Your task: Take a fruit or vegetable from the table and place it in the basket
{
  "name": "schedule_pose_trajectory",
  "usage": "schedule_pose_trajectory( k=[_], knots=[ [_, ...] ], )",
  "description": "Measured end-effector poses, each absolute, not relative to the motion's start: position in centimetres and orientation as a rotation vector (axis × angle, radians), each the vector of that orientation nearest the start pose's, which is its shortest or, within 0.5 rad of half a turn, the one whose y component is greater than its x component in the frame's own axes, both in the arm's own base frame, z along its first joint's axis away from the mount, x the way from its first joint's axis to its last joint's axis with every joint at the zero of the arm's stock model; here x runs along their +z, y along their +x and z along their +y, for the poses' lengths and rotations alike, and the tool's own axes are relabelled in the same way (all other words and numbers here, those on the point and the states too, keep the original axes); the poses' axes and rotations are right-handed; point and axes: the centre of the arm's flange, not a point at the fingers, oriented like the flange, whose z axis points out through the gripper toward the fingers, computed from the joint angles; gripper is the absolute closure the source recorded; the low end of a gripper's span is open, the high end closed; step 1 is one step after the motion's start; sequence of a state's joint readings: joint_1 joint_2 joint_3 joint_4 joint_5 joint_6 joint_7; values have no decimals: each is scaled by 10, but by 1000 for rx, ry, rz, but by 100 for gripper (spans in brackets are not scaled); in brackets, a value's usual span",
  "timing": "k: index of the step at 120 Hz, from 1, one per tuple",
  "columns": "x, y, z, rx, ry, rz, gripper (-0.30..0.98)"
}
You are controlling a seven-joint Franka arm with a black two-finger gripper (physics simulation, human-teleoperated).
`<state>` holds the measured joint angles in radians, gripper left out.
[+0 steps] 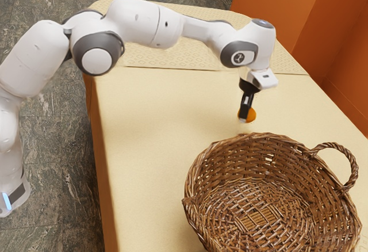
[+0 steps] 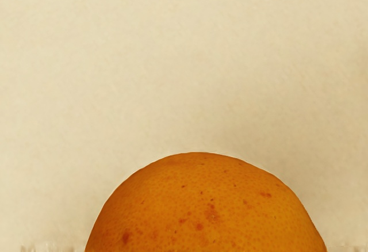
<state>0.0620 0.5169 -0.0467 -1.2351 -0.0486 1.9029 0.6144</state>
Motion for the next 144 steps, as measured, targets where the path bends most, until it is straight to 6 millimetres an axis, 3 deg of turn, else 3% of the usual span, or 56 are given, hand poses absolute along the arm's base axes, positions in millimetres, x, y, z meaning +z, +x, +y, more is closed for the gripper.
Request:
schedule_pose_trajectory(
  k=[34, 55, 75, 104, 119, 144],
  knots=[
    [602, 668, 2, -305, -3007, 898, 40],
    [641, 635, -70, -279, -2975, 1047, 40],
    [662, 602, -151, -267, -2939, 1237, 40],
    [671, 549, -271, -239, -2802, 1482, 40],
    [675, 524, -310, -242, -2740, 1529, 40],
    [669, 509, -343, -242, -2717, 1522, 40]
  ],
)
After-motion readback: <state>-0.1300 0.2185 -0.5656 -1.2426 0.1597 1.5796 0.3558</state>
